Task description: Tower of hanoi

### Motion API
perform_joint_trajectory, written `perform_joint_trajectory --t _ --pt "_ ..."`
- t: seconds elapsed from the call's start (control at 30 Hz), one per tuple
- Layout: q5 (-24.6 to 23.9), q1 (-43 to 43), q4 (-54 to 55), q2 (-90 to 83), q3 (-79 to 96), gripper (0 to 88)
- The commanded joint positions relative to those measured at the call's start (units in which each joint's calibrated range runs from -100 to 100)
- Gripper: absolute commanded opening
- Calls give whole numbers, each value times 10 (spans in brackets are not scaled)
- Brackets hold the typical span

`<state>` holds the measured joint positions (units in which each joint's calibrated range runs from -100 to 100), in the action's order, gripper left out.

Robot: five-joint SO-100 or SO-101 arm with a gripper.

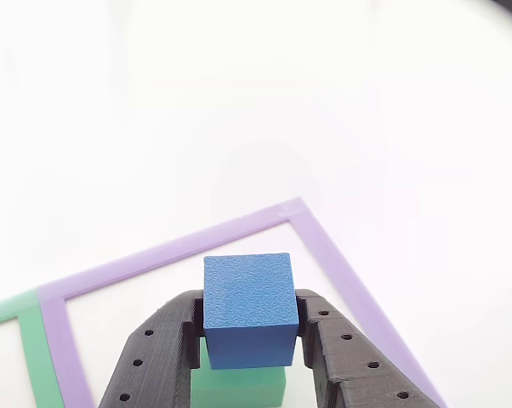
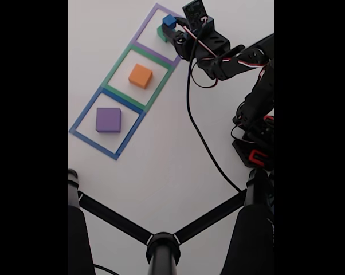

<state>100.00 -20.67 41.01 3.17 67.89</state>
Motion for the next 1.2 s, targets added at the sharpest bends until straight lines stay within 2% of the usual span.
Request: perform_joint_trajectory --t 0.0,0.93,1.17 --pt "0 4 31 9 -31 45" --pt "0 11 68 65 -33 65" --pt "0 6 76 75 -33 188"
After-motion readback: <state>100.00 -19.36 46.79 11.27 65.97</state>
